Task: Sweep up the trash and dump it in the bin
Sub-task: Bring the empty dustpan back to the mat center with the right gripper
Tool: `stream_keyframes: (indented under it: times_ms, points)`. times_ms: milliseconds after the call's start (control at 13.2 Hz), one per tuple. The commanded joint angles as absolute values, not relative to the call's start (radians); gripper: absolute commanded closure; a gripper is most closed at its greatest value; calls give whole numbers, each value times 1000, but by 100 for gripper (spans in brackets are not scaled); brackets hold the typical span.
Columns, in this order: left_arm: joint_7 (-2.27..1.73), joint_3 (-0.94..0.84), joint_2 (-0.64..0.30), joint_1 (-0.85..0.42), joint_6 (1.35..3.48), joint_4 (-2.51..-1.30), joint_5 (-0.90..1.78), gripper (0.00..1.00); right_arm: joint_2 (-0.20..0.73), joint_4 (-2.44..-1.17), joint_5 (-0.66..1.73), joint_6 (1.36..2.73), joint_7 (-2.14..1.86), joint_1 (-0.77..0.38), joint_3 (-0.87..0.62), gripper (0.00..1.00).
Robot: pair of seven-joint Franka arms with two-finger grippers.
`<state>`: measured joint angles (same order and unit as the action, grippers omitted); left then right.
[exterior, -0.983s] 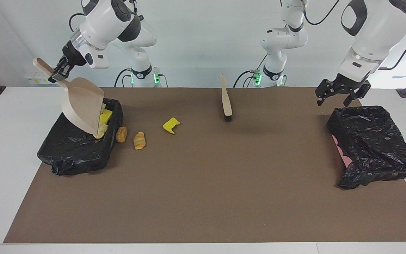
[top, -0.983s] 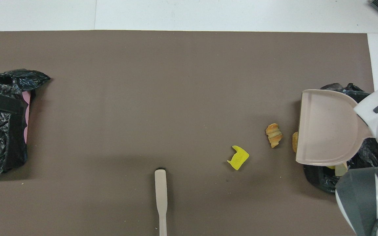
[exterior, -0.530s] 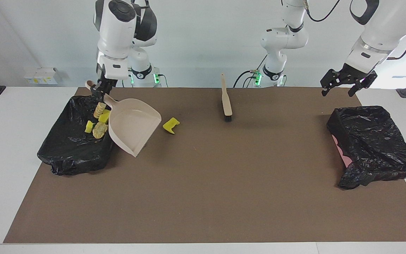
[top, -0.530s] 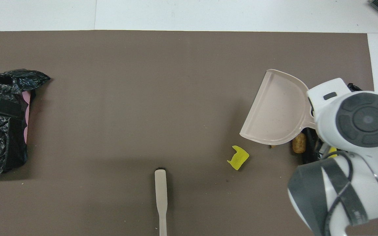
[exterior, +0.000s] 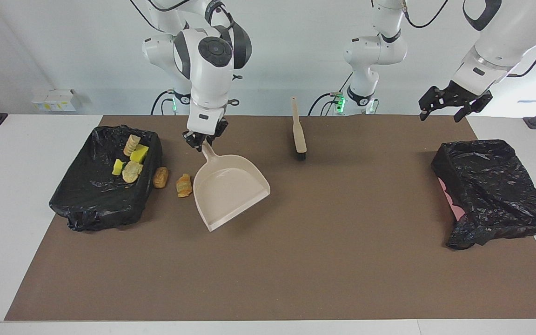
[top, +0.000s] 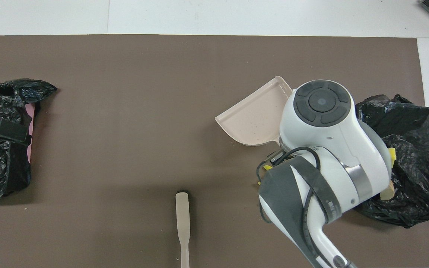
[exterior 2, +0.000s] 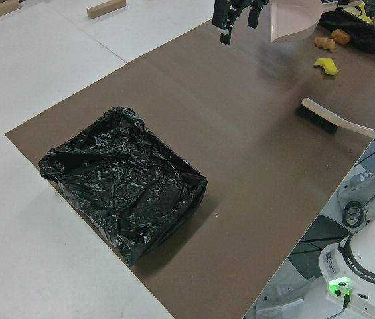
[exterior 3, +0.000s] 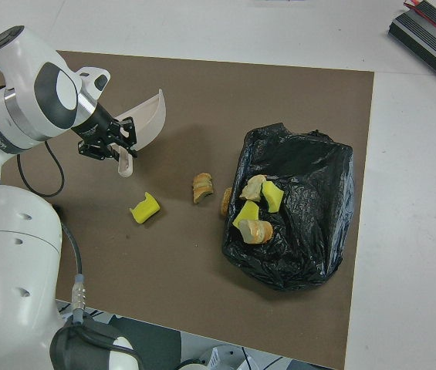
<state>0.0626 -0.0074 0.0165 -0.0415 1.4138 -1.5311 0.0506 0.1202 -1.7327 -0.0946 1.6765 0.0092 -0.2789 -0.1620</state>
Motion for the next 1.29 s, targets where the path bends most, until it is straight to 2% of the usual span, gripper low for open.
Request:
stream_keyframes:
  times_ms: [0, 151, 454, 908, 1210]
  points:
    - [77, 26, 20, -80, 1399, -1506, 58, 0, 207, -1632, 1, 1655, 216, -296, -160, 100]
    - [78, 18, 38, -74, 1413, -1514, 64, 0, 259, -1609, 9, 1715, 325, -345, -160, 100]
    - [77, 14, 40, -81, 1414, -1519, 58, 0, 317, -1649, 72, 1831, 394, -345, -160, 100]
    - [77, 9, 46, -81, 1399, -1523, 41, 0, 298, -1749, 104, 1894, 382, -344, -163, 100]
    - [77, -9, 45, -86, 1408, -1523, 23, 0, 325, -1744, 190, 1983, 394, -371, -163, 100]
